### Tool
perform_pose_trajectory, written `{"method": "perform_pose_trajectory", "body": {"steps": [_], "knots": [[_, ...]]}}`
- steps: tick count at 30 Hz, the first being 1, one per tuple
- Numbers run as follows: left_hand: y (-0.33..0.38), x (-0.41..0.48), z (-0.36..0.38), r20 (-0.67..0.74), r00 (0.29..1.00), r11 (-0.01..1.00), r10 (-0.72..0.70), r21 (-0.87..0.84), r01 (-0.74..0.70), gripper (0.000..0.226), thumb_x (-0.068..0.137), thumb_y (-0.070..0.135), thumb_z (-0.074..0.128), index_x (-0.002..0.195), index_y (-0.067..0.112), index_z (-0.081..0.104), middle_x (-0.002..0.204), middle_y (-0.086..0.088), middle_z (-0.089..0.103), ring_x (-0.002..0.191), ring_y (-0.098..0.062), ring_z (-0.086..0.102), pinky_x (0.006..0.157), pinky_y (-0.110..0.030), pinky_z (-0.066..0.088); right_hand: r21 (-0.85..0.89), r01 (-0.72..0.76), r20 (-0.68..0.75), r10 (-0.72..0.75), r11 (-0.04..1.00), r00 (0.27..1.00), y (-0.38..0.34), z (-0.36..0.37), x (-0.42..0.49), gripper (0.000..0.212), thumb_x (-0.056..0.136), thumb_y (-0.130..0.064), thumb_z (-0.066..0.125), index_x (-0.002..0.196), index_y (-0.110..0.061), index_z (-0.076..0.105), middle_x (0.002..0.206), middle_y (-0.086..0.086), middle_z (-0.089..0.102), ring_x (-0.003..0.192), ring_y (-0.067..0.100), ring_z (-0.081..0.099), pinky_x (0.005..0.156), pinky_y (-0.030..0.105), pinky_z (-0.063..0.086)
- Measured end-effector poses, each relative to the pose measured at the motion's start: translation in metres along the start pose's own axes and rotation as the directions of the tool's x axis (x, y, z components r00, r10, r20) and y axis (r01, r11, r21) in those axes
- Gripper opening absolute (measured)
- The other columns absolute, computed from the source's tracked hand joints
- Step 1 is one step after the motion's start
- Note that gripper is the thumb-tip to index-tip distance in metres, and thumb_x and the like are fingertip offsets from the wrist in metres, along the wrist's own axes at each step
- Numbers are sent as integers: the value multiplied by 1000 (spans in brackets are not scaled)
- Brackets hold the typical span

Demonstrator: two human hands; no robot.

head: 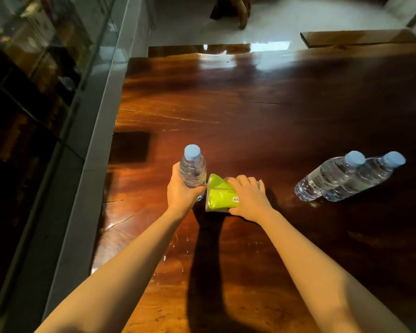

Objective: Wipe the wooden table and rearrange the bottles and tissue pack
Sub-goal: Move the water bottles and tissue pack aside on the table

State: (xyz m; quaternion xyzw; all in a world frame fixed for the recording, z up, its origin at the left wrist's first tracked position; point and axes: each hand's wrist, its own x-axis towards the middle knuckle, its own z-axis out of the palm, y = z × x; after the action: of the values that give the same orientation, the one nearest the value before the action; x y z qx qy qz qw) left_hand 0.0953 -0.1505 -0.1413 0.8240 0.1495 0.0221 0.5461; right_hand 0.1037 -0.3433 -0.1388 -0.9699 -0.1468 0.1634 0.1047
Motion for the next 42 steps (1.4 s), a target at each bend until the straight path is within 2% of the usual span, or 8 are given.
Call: {"method": "perform_pose_trajectory", "body": {"steps": [8,12,16,21,25,32,36,42], "knots": [[28,-50,31,83,995,999,48,-21,-46,67,61,20,83,112,35,43,100,11,64,88,-14,63,75,-26,45,76,-70,-100,78,995,992,50,-12,-58,82,70,-37,71,139,-33,26,132,1,38,126,29,33,113,60,15],[45,-78,64,146,986,997,77,-40,-72,62,59,20,82,97,50,43,92,24,63,82,0,62,69,-16,46,97,-115,-105,125,989,987,91,-10,-96,83,69,-40,71,139,-35,26,131,-1,38,125,27,32,112,56,18],[58,-103,106,204,973,994,110,-27,-107,65,61,18,84,106,38,43,97,16,64,86,-9,64,72,-21,49,137,-161,-116,177,977,977,131,-9,-128,85,68,-46,72,139,-35,27,131,-1,37,127,27,31,113,60,14],[72,-127,157,276,953,991,129,-15,-130,65,59,21,84,107,36,44,92,21,63,80,0,62,63,-5,44,146,-219,-141,239,965,961,181,-13,-162,87,68,-53,72,139,-35,26,132,0,37,127,28,30,113,60,13],[84,-143,196,310,942,991,128,-16,-129,67,59,25,85,108,41,43,98,20,64,87,-3,64,70,-14,47,162,-269,-154,294,949,943,218,-16,-180,86,67,-59,70,138,-36,26,130,1,37,125,28,30,112,59,15],[100,-158,248,360,923,990,138,-12,-143,68,56,32,85,98,59,39,95,27,61,89,3,62,70,-11,45,149,-412,-180,434,899,883,263,-9,-196,82,69,-44,73,137,-34,27,131,4,38,125,30,32,112,60,14],[104,-159,270,364,920,988,147,-7,-155,72,56,30,86,105,51,39,102,24,59,96,-3,61,76,-13,43,141,-453,-193,474,880,859,277,-7,-193,81,70,-39,72,136,-33,27,132,6,38,127,32,32,112,61,13],[106,-153,287,364,919,986,151,8,-165,70,58,28,86,99,59,39,96,34,54,86,14,58,65,8,37,146,-490,-161,509,859,845,292,-4,-182,79,72,-37,71,135,-32,24,135,7,35,130,33,29,112,61,11]]}}
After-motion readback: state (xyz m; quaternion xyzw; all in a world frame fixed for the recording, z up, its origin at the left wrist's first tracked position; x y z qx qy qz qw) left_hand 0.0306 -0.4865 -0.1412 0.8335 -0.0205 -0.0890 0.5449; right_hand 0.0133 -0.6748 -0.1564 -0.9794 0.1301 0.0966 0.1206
